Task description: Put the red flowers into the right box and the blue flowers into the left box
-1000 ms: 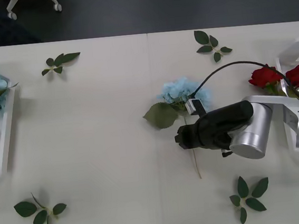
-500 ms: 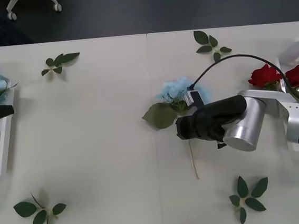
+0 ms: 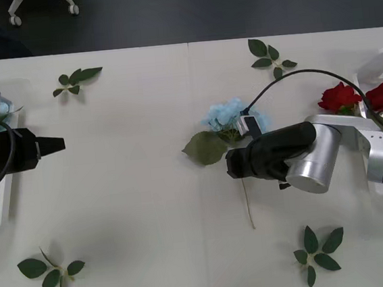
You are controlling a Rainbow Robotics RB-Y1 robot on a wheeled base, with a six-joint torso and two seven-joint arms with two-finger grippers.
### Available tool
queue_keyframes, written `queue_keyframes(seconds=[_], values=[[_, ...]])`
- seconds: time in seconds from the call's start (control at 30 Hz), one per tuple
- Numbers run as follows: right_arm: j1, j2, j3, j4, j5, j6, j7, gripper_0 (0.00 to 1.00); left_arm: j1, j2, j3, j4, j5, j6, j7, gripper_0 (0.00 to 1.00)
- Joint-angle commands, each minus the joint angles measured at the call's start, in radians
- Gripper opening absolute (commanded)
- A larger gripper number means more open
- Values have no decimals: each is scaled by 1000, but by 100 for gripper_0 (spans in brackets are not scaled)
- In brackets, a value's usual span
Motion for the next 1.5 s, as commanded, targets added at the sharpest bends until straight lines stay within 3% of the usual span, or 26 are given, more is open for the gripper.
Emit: queue_keyframes(seconds=[0.03, 0.17, 0.53, 0.9, 1.17, 1.37, 1.5], values=[[0, -60, -18, -77, -5, -2, -9, 0, -47, -13, -1, -32, 17, 1, -66, 100], [0, -127, -47, -165, -16, 30, -7, 0, -66, -34, -35, -40, -3, 1, -108, 100], [6, -258, -253, -383, -150, 318, 74, 0, -80, -137, -66, -35, -24, 9, -362, 100], [258, -213, -896, -505, -429, 686, 513, 0, -192, -139, -3, 97, 151, 138, -678, 100], [293, -109, -1179, -507, -558, 872, 864, 0, -276, -139, 13, 330, 287, 126, -875, 100], [293, -96, -1248, -484, -671, 844, 1159, 0, -343, -139, 34, 512, 384, 123, -1041, 100], [310, -101, -1253, -429, -817, 713, 1381, 0, -366, -139, 56, 612, 448, 123, -1164, 100]])
